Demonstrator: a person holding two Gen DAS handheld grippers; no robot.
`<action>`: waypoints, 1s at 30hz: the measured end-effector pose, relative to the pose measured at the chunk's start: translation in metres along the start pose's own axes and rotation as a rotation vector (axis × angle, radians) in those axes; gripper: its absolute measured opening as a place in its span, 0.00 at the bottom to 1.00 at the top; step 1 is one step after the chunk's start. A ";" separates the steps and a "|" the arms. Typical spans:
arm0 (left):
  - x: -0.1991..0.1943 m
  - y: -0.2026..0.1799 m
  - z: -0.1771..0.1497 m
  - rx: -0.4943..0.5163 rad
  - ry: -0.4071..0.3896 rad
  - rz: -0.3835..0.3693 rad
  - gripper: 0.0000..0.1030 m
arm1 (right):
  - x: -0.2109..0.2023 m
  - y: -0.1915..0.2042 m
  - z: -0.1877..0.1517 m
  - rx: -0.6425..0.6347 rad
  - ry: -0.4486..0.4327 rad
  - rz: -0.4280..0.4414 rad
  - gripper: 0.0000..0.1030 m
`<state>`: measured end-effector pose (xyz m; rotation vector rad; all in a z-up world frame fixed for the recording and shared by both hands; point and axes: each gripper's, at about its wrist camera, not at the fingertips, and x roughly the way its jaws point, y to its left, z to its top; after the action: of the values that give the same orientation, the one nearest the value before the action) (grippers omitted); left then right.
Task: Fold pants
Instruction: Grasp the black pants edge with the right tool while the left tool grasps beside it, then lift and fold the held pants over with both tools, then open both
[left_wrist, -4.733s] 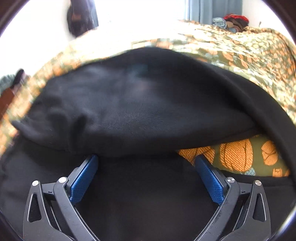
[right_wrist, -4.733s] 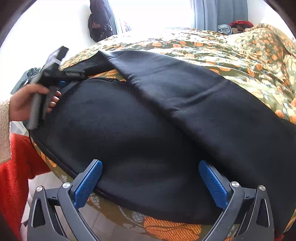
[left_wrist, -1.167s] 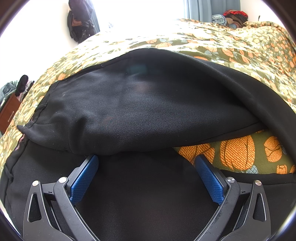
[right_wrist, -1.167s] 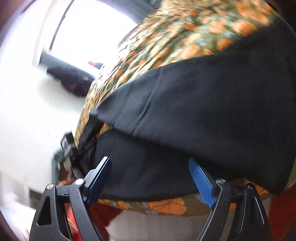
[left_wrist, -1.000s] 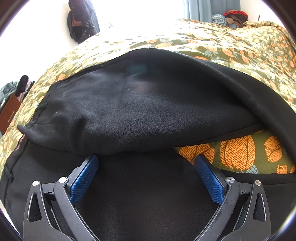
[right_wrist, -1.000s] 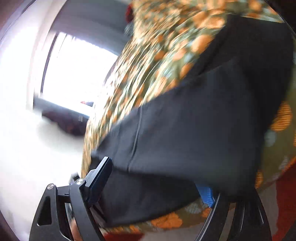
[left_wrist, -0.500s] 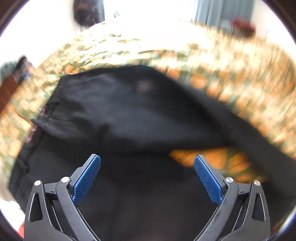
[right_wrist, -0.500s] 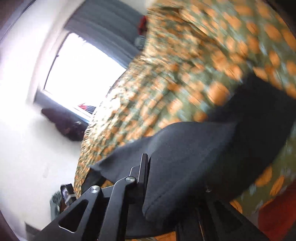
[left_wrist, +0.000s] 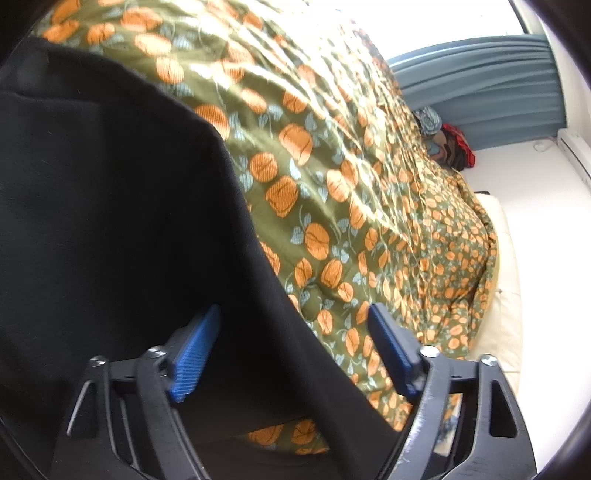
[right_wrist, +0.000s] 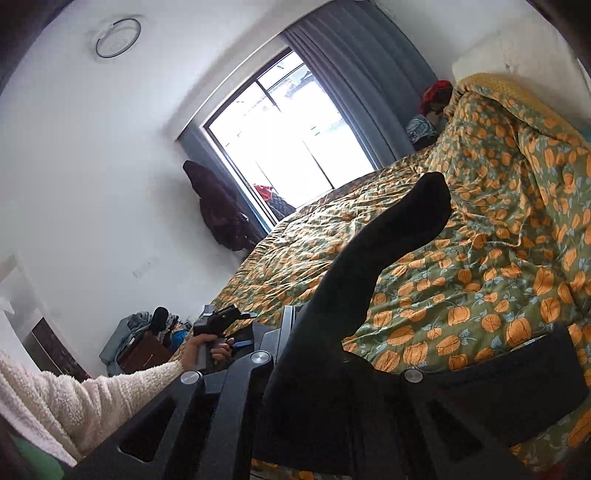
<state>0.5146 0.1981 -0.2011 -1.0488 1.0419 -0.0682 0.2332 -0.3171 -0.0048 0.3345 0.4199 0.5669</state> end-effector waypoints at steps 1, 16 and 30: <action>0.004 0.003 0.000 -0.017 0.011 0.013 0.48 | -0.004 -0.001 -0.001 -0.015 0.004 0.018 0.05; -0.172 -0.005 -0.158 0.283 -0.295 0.008 0.07 | 0.018 -0.149 0.024 0.067 0.203 -0.157 0.05; -0.094 0.052 -0.231 0.251 -0.071 0.168 0.06 | -0.014 -0.285 -0.086 0.480 0.326 -0.375 0.60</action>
<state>0.2730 0.1172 -0.1978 -0.7293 1.0245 -0.0239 0.3091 -0.5357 -0.1931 0.6096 0.9173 0.1431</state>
